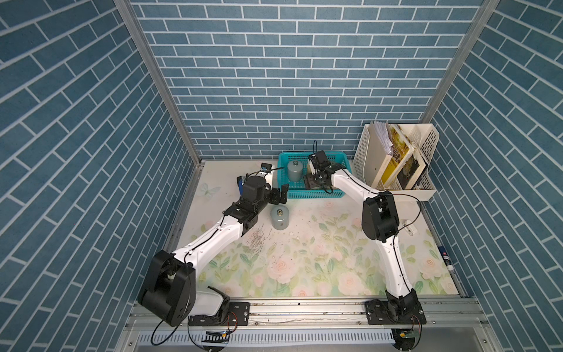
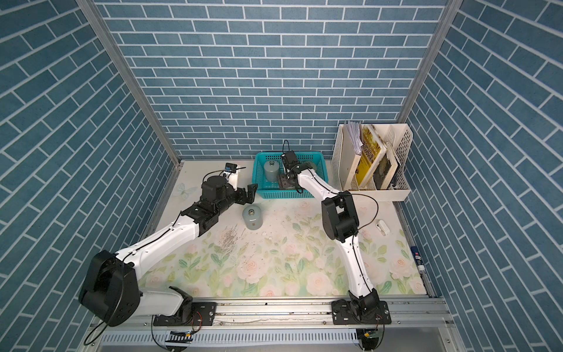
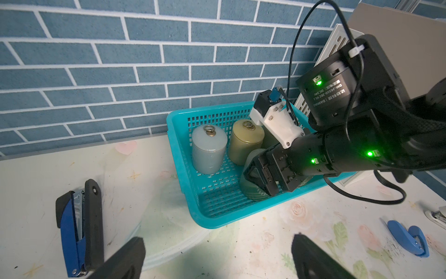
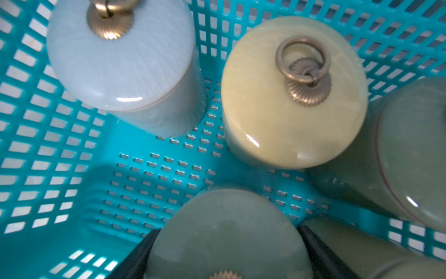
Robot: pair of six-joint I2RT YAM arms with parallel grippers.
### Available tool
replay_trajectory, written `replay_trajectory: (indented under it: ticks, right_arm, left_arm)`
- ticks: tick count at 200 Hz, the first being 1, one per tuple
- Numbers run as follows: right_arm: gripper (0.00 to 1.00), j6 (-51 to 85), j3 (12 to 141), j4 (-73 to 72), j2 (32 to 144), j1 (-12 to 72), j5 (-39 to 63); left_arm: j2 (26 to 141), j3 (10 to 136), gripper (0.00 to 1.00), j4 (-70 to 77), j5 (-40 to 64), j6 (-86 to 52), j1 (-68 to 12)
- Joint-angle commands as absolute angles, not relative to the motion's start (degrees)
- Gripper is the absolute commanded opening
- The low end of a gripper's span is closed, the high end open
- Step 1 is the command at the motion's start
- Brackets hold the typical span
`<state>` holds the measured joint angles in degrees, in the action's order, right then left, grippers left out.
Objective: Take the tea canister out of the basket
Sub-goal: Pick up the tea canister from the basket.
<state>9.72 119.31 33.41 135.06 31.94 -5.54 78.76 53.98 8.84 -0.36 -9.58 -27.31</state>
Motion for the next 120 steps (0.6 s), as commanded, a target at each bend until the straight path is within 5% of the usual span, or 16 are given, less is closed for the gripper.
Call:
replay_trajectory:
  ticks: [1, 17, 89, 120]
  right_arm:
    - [0.56, 10.06, 119.91, 35.47, 135.58, 32.26, -5.08]
    - [0.38, 10.03, 119.96, 34.99, 134.75, 32.25, -5.06]
    - [0.00, 7.55, 119.48, 29.03, 126.47, 32.43, -5.02]
    - [0.00, 5.86, 117.71, 26.94, 120.39, 32.41, -6.07]
  left_arm:
    - [78.61, 55.17, 1.00, 8.70, -1.00, -8.96, -27.83]
    - [78.39, 55.20, 1.00, 8.52, -0.97, -8.96, -27.78]
    - [76.07, 55.55, 1.00, 8.33, 0.23, -10.00, -27.83]
    - [74.88, 54.95, 1.00, 8.89, 1.15, -10.36, -27.84]
